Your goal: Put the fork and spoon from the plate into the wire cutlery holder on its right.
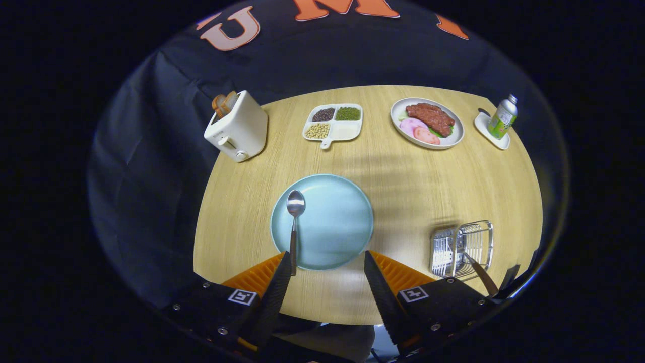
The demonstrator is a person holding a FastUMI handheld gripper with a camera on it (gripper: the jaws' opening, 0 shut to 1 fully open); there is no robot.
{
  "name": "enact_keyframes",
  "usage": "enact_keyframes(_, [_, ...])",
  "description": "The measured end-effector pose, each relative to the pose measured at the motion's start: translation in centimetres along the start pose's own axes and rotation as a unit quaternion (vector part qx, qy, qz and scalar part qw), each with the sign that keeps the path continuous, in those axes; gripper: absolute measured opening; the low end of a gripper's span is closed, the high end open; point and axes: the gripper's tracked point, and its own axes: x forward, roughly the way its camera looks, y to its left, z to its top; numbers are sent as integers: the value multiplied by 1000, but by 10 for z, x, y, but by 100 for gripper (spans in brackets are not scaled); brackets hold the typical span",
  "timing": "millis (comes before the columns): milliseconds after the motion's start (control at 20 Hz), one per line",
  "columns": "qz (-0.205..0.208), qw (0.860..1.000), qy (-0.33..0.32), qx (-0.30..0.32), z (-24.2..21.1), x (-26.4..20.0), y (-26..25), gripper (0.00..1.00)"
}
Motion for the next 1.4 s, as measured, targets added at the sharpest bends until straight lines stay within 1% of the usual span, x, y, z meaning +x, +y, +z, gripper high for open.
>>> enact_keyframes(250, [22,999,31,-17,-8,39,33,87])
enact_keyframes(400, [28,998,52,-18,-16,65,47,87])
enact_keyframes(450, [29,998,58,-16,-23,76,49,85])
enact_keyframes(600, [22,997,75,-18,-31,96,48,83])
enact_keyframes(750, [5,995,92,-28,-38,113,41,76])
enact_keyframes(900, [0,994,104,-25,-45,123,39,72])
enact_keyframes(1100, [-18,993,113,-29,-51,127,28,58])
enact_keyframes(1250, [-17,993,118,-21,-56,127,24,34])
enact_keyframes(1300, [-17,993,116,-19,-56,127,22,29])
enact_keyframes(1350, [-5,993,117,-17,-56,126,26,20])
enact_keyframes(1400, [2,993,115,-16,-55,126,31,17])
